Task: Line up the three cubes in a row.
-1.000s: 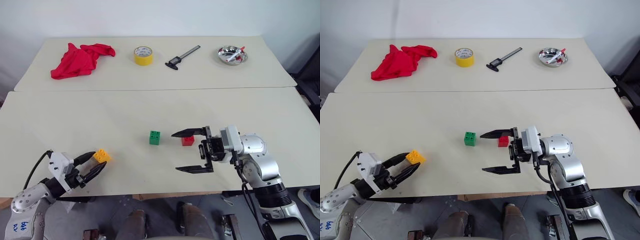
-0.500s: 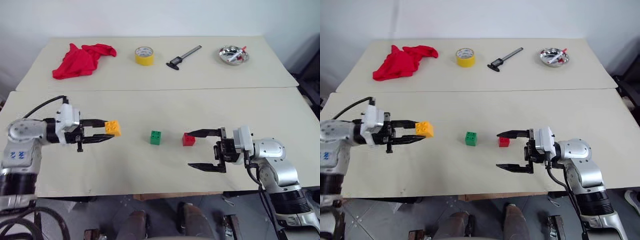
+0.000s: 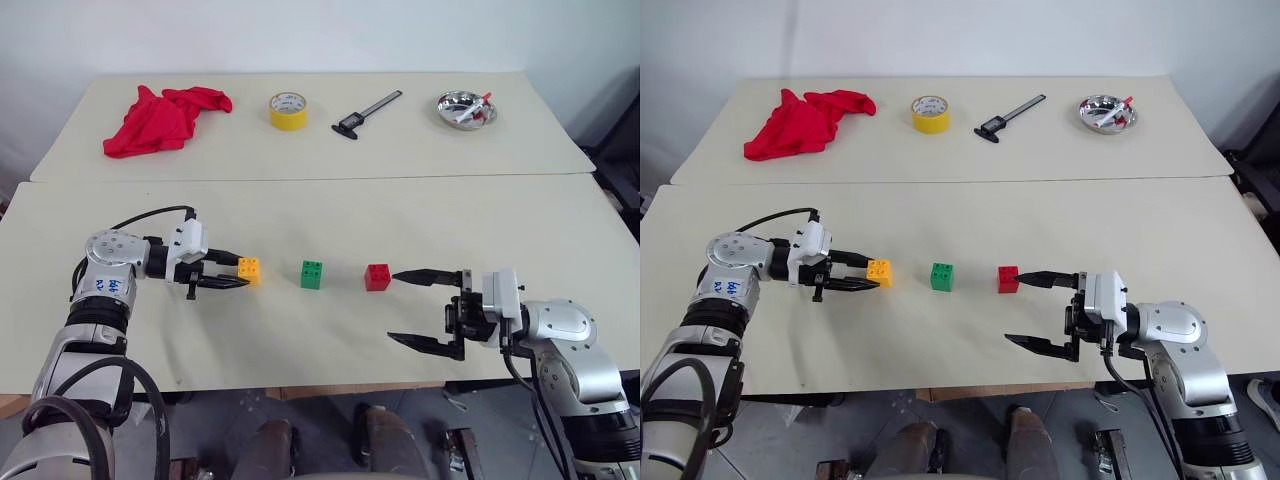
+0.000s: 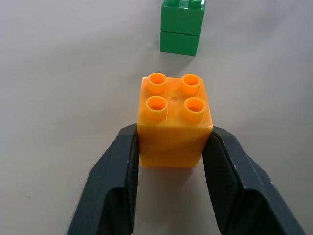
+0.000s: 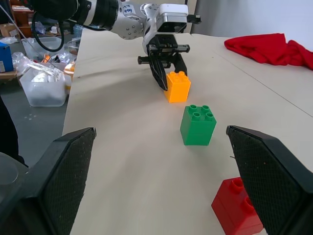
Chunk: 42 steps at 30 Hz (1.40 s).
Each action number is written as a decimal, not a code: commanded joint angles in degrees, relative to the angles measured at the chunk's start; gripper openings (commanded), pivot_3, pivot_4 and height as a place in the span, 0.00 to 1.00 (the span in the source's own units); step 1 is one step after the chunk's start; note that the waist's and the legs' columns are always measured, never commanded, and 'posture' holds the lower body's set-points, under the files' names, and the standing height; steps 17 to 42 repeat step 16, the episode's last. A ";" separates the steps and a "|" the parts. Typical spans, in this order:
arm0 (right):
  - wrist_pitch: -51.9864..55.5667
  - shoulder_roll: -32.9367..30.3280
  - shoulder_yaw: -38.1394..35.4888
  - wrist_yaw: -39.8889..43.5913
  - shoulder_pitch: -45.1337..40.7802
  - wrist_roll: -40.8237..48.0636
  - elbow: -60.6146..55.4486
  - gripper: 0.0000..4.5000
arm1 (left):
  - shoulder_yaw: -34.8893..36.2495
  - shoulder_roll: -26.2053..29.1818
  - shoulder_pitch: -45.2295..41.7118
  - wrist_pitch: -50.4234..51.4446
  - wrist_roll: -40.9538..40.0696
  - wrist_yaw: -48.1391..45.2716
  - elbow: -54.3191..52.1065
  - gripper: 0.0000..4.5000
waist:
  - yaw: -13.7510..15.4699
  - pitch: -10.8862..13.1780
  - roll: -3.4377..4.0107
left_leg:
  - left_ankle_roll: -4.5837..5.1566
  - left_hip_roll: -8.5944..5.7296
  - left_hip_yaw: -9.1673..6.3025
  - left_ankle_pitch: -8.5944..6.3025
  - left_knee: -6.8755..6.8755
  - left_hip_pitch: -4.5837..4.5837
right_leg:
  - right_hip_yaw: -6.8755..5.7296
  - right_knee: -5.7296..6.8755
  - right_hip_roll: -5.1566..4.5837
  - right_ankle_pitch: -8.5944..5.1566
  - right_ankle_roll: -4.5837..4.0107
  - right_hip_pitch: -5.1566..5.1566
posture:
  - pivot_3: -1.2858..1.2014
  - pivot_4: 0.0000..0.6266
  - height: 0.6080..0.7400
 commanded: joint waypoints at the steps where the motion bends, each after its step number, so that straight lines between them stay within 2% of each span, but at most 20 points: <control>1: 0.27 -0.51 -0.95 0.08 -0.68 1.16 -0.72 1.00 | 2.00 1.50 0.01 0.31 -1.48 -4.96 -0.88 0.68 | -0.01 0.00 0.00 | 0.00 0.01 -0.01 0.00 0.00 0.00 | 0.00 -0.01 0.01 0.00 0.00 0.00 | 0.52 0.24 1.00; 3: -0.10 -0.85 -1.07 1.39 -2.55 1.19 1.44 1.00 | 4.25 3.48 1.45 2.22 -3.40 -2.93 -5.24 0.82 | -0.17 0.01 -0.02 | 0.00 0.01 -0.02 0.00 -0.01 -0.01 | 0.00 -0.02 0.00 0.00 0.00 -0.01 | 0.52 0.24 1.00; 6: -0.74 -2.09 -2.69 3.44 -5.20 1.73 4.84 1.00 | 8.35 6.65 7.30 11.23 -7.67 0.79 -17.76 0.82 | -0.60 0.03 -0.05 | -0.02 0.07 -0.01 -0.01 -0.02 -0.01 | 0.04 -0.03 0.00 0.00 0.00 -0.04 | 0.52 0.24 1.00; 10: -0.83 -5.15 -3.92 8.15 -8.86 2.58 7.99 1.00 | 17.69 10.05 21.15 19.59 -12.99 9.59 -38.74 0.82 | -0.42 0.11 0.09 | -0.06 0.12 -0.08 -0.03 -0.09 -0.01 | 0.08 -0.11 -0.16 -0.01 -0.02 -0.04 | 0.52 0.24 1.00; 13: 0.67 -6.50 -3.31 10.50 -11.78 2.83 9.82 1.00 | 21.87 10.88 28.47 19.93 -12.55 14.21 -46.85 0.82 | -0.15 0.13 0.10 | -0.09 0.19 -0.11 -0.06 -0.07 -0.01 | 0.07 -0.18 -0.22 -0.01 -0.03 0.00 | 0.52 0.24 1.00; 16: 0.02 -6.97 -1.45 13.25 -14.81 0.82 14.10 1.00 | 23.37 11.78 31.04 19.87 -11.74 15.87 -47.00 0.82 | 0.19 0.15 0.14 | -0.13 0.18 -0.18 -0.04 -0.03 0.01 | -0.03 -0.20 -0.20 -0.02 -0.06 0.05 | 0.52 0.24 1.00; 42: 0.02 -6.97 -1.45 13.25 -14.81 0.82 14.10 1.00 | 23.37 11.78 31.04 19.87 -11.74 15.87 -47.00 0.82 | 0.19 0.15 0.14 | -0.13 0.18 -0.18 -0.04 -0.03 0.01 | -0.03 -0.20 -0.20 -0.02 -0.06 0.05 | 0.52 0.24 1.00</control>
